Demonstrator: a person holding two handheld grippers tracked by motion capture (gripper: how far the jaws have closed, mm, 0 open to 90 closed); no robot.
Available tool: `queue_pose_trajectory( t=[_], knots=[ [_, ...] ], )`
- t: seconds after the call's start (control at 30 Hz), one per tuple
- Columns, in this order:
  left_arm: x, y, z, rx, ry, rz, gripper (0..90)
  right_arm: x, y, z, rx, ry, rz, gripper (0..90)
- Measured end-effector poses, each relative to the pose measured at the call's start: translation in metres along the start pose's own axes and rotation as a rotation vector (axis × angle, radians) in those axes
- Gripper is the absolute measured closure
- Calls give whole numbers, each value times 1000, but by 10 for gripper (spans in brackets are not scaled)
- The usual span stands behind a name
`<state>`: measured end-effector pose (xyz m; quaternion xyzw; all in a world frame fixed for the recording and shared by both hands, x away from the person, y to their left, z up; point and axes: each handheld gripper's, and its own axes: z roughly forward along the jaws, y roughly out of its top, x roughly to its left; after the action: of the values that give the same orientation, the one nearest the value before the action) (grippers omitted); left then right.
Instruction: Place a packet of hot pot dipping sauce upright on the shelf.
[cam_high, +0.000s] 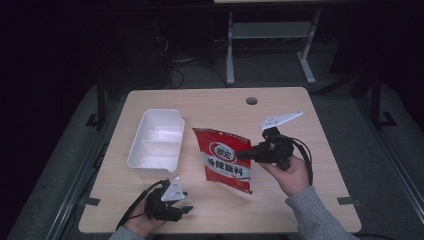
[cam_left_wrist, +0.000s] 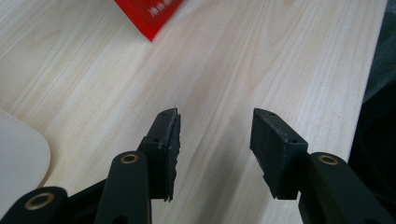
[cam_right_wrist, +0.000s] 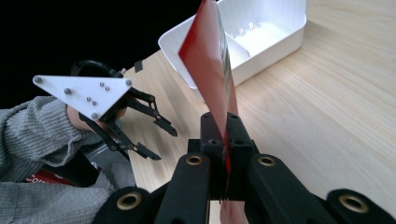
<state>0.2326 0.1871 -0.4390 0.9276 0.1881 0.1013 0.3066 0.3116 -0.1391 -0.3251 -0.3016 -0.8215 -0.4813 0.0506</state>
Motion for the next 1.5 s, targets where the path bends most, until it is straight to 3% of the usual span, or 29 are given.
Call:
queue_pose_trajectory(
  t=[0.23, 0.53, 0.77, 1.07, 1.5],
  knots=[
    [-1, -4, -2, 5, 2, -1, 515, 8, 20, -1, -23, -1, -21, 889],
    [0, -8, -4, 9, 1, -8, 510, 26, 61, 4, -82, 7, -74, 888],
    [0, -10, -4, 12, 2, -4, 506, 36, 92, 28, -119, 52, -84, 889],
    [1, -11, -3, 17, -2, 6, 503, 40, 122, 61, -138, 57, -82, 889],
    [2, -12, -4, 13, -4, 6, 500, 39, 141, 110, -153, 66, -45, 888]
  ],
)
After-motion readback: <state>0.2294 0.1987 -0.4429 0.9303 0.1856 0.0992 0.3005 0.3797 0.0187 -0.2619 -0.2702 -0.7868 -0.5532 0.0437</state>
